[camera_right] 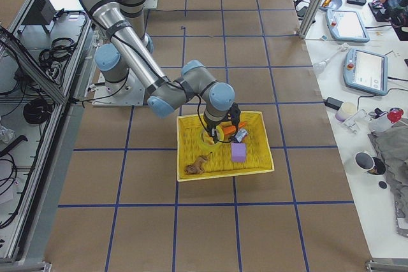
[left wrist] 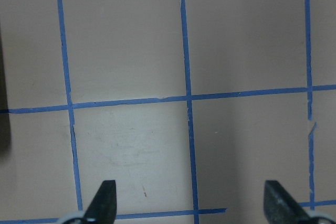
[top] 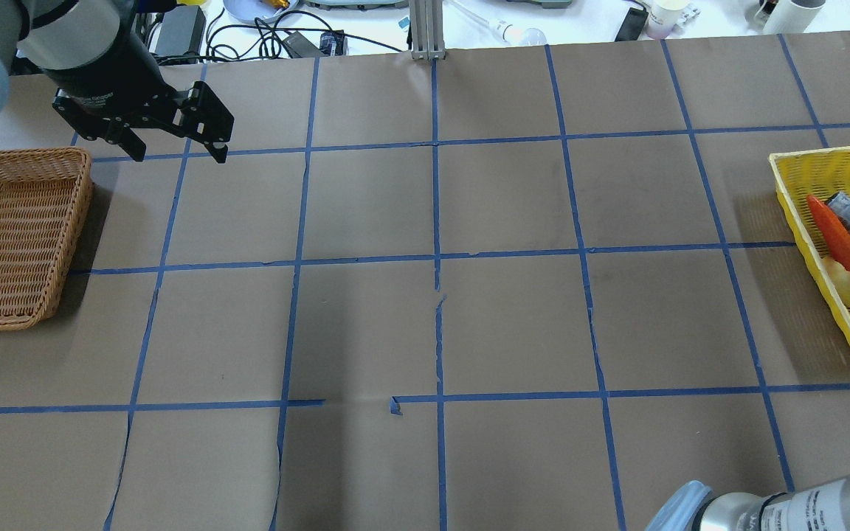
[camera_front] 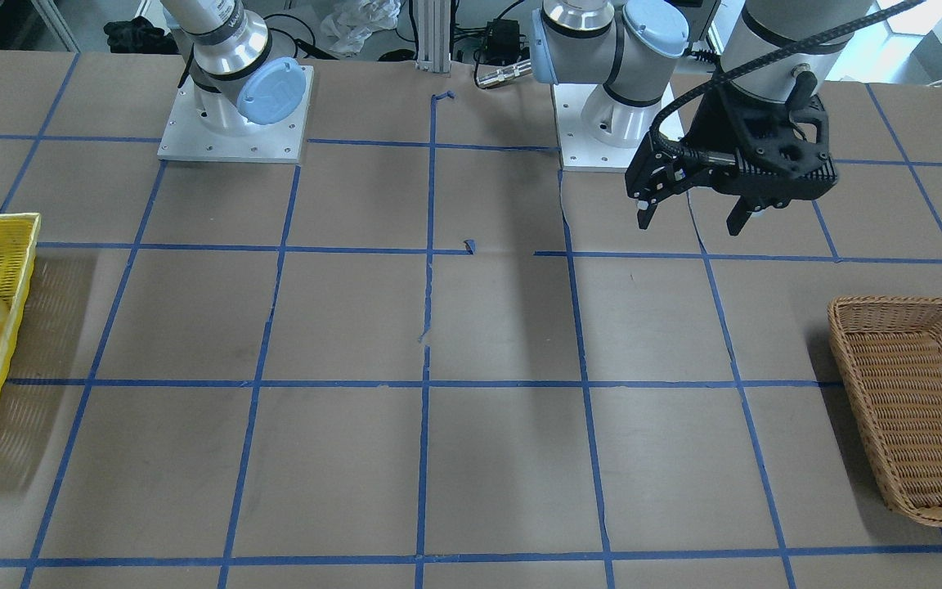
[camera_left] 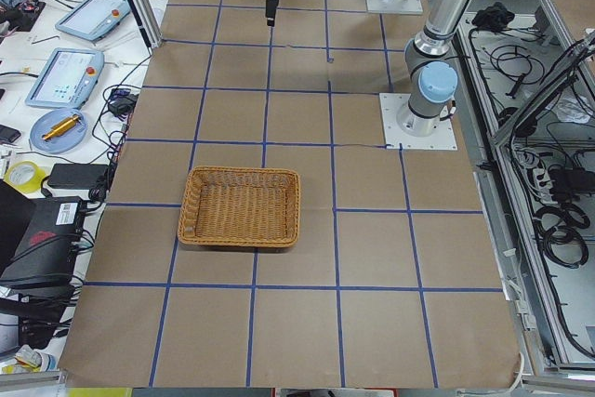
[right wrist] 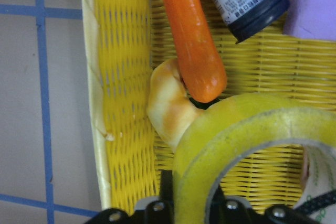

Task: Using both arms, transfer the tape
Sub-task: 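Move the right gripper over the yellow basket and lower onto the yellow tape roll, then grasp the yellow tape roll with the right gripper and lift it out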

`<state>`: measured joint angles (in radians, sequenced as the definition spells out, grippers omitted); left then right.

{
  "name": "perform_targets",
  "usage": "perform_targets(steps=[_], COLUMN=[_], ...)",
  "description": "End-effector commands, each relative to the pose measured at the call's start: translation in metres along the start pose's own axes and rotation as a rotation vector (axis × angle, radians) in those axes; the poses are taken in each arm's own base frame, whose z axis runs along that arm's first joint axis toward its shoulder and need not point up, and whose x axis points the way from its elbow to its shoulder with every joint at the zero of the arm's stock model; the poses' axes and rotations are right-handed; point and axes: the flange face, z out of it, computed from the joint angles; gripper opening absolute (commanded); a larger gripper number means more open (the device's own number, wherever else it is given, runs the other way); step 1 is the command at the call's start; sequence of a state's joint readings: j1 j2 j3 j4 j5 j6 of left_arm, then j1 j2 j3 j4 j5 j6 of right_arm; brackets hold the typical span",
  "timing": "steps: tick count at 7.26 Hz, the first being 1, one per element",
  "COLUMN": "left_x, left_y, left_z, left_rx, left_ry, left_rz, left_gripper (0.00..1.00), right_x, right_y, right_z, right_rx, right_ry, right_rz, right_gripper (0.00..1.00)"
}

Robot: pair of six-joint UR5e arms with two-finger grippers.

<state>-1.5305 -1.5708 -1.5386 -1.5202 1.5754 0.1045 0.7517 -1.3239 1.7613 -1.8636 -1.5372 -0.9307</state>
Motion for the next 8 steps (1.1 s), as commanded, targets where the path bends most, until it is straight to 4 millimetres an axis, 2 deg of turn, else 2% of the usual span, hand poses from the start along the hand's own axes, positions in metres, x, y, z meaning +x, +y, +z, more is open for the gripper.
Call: perform_targets(steps=[1, 3, 5, 7, 8], left_x=[-0.001, 0.000, -0.001, -0.001, -0.001], left_y=[0.000, 0.000, 0.000, 0.000, -0.001], left_z=[-0.001, -0.001, -0.002, -0.002, -0.002], left_rx=[0.002, 0.002, 0.003, 0.003, 0.003], left_ry=[0.000, 0.000, 0.000, 0.000, -0.001], left_rz=[0.000, 0.002, 0.000, 0.000, 0.000], left_gripper=[1.00, 1.00, 1.00, 1.00, 1.00], right_x=[-0.078, -0.184, -0.290, -0.416, -0.470], right_y=[-0.031, -0.078, -0.109, -0.119, -0.120], right_z=[-0.038, -0.036, -0.028, -0.002, 0.014], right_rx=[0.039, 0.047, 0.097, 0.105, 0.130], right_ry=[0.061, 0.081, 0.106, 0.106, 0.092], right_rz=[-0.012, 0.045, 0.168, 0.236, 0.270], right_gripper=[0.00, 0.00, 0.00, 0.00, 0.00])
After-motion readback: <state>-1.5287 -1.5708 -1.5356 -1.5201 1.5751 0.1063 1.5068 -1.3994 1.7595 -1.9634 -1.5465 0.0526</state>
